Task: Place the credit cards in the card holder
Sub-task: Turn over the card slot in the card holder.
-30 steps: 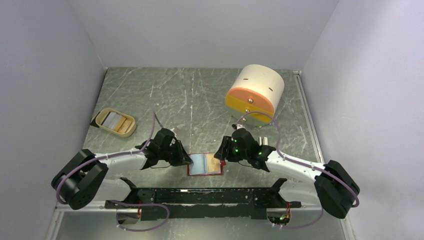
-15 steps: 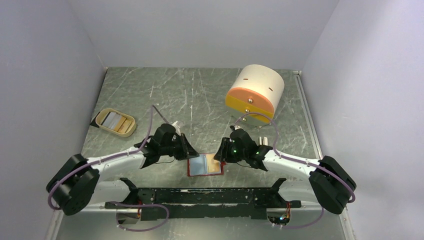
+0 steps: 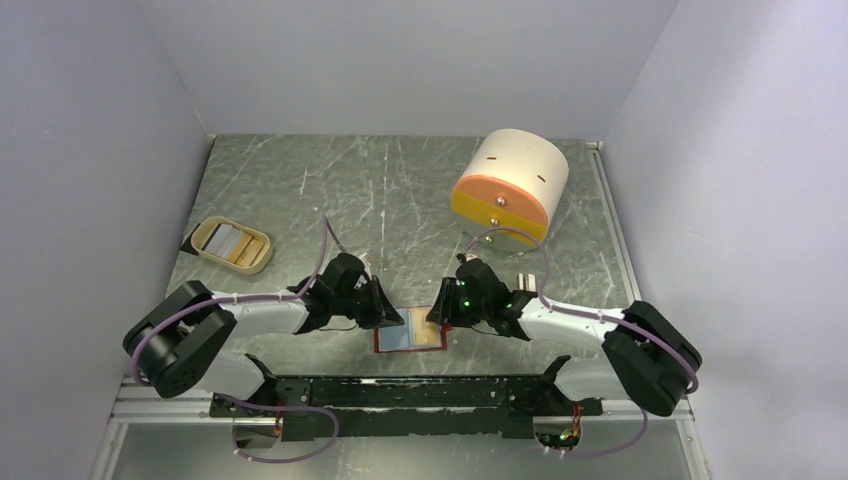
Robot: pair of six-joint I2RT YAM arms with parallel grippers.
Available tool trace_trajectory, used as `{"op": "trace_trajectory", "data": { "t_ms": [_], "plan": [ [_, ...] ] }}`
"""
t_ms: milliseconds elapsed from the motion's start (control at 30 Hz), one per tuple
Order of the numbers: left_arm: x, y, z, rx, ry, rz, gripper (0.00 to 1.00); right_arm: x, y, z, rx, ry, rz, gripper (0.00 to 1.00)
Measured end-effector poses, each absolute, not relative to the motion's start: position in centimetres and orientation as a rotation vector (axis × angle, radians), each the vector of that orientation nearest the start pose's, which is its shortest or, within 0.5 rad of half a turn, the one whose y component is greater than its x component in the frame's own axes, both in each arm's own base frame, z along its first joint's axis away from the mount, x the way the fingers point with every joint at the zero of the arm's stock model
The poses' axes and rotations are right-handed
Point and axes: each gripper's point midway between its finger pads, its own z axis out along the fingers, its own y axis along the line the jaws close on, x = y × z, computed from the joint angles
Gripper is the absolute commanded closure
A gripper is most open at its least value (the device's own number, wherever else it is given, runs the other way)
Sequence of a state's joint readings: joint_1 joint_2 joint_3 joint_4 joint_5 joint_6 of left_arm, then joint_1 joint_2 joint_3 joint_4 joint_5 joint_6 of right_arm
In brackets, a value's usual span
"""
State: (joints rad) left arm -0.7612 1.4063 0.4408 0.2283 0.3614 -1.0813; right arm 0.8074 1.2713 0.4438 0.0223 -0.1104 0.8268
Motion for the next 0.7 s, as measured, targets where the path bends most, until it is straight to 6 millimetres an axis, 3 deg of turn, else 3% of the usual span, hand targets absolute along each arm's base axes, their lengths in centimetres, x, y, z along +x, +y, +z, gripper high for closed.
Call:
{"op": "trace_trajectory", "data": {
  "t_ms": [700],
  "plan": [
    [15.6, -28.2, 2.3, -0.229, 2.689, -1.186, 0.91, 16.9, 26.2, 3.9, -0.059, 2.539, 0.942, 0.74]
  ]
}}
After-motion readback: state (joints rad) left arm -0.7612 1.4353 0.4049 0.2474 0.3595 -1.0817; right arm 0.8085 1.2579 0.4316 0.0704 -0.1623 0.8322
